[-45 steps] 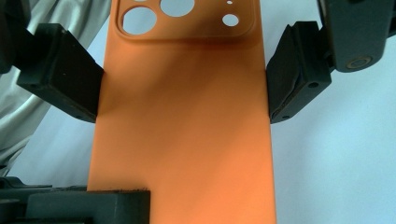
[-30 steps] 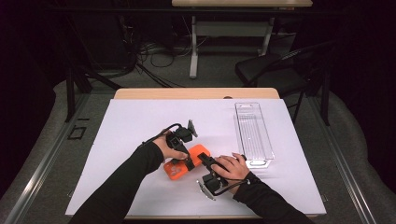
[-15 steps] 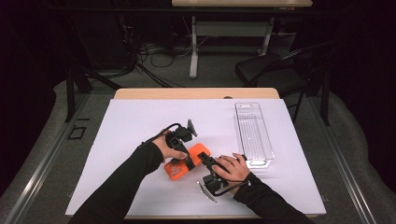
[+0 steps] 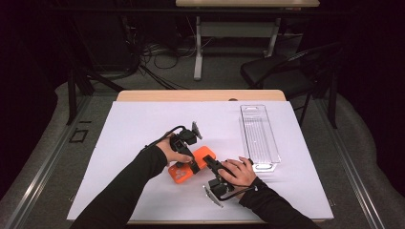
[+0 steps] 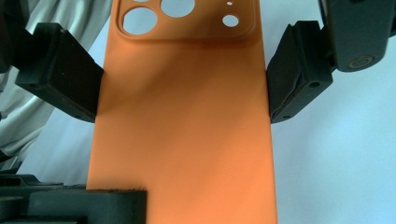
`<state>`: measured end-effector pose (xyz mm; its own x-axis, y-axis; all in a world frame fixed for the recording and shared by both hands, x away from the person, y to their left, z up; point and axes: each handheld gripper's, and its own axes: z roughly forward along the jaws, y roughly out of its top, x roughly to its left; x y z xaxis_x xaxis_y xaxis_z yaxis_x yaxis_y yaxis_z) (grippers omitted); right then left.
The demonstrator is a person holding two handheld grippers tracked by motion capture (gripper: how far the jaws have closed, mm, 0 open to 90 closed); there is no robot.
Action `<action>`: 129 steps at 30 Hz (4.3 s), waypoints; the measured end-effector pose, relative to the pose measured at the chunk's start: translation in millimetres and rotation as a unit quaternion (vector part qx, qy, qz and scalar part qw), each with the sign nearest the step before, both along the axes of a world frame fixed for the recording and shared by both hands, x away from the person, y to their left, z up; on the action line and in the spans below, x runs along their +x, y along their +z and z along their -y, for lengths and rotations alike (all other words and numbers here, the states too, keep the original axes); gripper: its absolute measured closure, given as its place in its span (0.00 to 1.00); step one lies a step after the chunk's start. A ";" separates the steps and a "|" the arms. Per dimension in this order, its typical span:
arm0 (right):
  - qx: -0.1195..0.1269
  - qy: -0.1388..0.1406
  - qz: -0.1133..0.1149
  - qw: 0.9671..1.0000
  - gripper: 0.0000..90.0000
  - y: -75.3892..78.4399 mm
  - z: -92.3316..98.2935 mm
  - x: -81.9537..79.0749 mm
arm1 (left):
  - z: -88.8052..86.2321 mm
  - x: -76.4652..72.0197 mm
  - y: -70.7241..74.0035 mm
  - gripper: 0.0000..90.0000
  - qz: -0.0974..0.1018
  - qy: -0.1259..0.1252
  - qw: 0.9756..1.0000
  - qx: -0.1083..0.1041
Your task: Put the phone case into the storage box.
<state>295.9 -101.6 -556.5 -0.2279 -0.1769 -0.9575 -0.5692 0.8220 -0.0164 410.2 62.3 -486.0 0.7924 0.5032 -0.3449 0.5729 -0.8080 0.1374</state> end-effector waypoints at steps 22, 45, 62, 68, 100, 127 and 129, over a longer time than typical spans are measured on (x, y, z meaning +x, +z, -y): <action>0.013 -0.006 0.003 1.000 0.89 2.1 1.4 1.1 | -7.5 -1.1 10.2 0.13 0.018 0.017 1.000 -0.015; 0.017 -0.016 -0.008 1.000 0.89 3.5 7.2 2.8 | -39.7 -3.5 27.4 0.17 0.059 0.052 0.996 -0.037; 0.045 -0.018 -0.045 0.998 0.89 7.5 10.0 0.4 | -62.2 -2.3 25.2 0.17 0.095 0.087 0.990 -0.049; 0.059 -0.019 -0.057 0.996 0.89 9.3 11.1 1.2 | -64.6 -2.7 22.4 0.17 0.094 0.088 0.990 -0.049; 0.180 -0.062 -0.252 0.949 0.90 20.2 29.5 5.6 | -93.9 3.3 27.5 0.18 0.104 0.126 0.985 -0.053; 0.401 -0.168 -0.539 0.721 0.90 37.7 36.3 40.7 | -98.6 -6.5 28.7 0.20 0.117 0.123 0.982 -0.082; 0.410 -0.176 -0.558 0.700 0.90 38.2 36.7 43.6 | -98.0 -7.2 28.5 0.21 0.117 0.123 0.982 -0.085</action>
